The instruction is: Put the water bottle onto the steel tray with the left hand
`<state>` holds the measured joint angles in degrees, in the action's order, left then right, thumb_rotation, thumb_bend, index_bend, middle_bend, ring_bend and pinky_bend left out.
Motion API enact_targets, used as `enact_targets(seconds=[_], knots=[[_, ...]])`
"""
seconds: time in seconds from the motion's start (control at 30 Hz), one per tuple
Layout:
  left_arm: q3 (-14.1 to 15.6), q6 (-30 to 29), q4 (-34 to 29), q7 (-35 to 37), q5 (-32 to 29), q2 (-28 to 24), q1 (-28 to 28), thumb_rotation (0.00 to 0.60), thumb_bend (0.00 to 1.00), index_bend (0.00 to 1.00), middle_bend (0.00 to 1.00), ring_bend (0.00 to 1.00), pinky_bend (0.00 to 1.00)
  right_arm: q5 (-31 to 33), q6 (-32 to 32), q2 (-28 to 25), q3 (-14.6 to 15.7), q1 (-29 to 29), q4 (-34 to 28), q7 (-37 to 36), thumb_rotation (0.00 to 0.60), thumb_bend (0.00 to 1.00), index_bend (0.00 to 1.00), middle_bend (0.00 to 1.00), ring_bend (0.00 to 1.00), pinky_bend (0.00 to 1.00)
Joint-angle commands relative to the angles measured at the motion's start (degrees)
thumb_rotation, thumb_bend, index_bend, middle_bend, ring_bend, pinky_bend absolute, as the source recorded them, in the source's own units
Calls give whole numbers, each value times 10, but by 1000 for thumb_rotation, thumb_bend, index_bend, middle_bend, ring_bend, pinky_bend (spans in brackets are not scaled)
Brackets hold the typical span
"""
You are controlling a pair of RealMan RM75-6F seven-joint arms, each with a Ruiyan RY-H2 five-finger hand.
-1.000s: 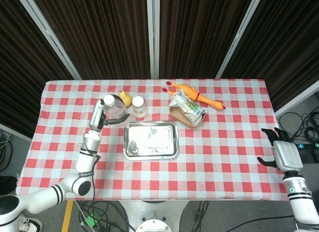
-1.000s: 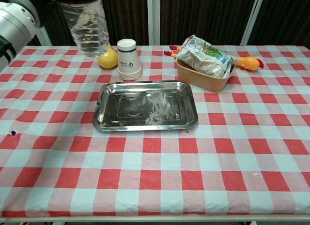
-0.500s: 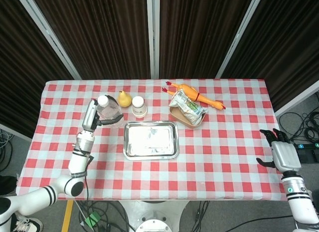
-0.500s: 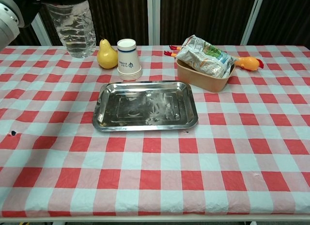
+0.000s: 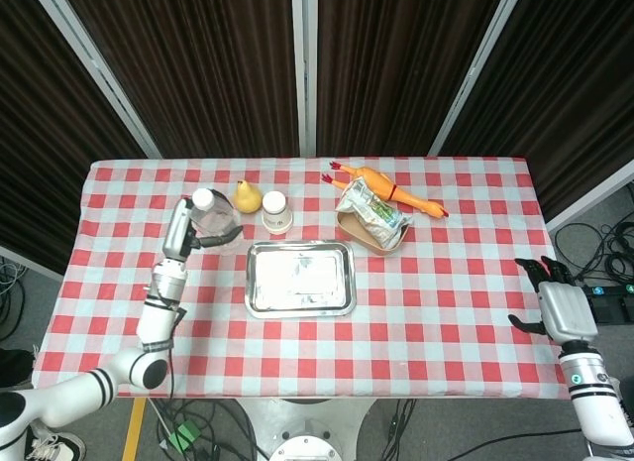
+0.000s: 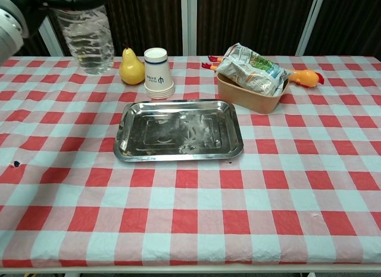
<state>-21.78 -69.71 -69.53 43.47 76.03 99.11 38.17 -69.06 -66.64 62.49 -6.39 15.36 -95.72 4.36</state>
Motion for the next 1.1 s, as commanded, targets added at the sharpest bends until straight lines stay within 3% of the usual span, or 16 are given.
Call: enact_targets(seconds=[0.03, 0.5, 1.1], knots=[[7, -7, 31, -6, 10, 47, 21, 600, 239, 613, 711, 565, 577, 1, 0, -2, -2, 0, 1, -7, 600, 115, 122, 143, 0, 52], [17, -8, 247, 46, 14, 207, 68, 600, 234, 597, 700, 559, 571, 13, 18, -5, -7, 6, 10, -20, 600, 115, 122, 143, 0, 52], [18, -10, 413, 119, 5, 309, 76, 600, 231, 582, 688, 542, 555, 34, 38, 0, -7, 14, 20, -13, 600, 115, 122, 143, 0, 52]])
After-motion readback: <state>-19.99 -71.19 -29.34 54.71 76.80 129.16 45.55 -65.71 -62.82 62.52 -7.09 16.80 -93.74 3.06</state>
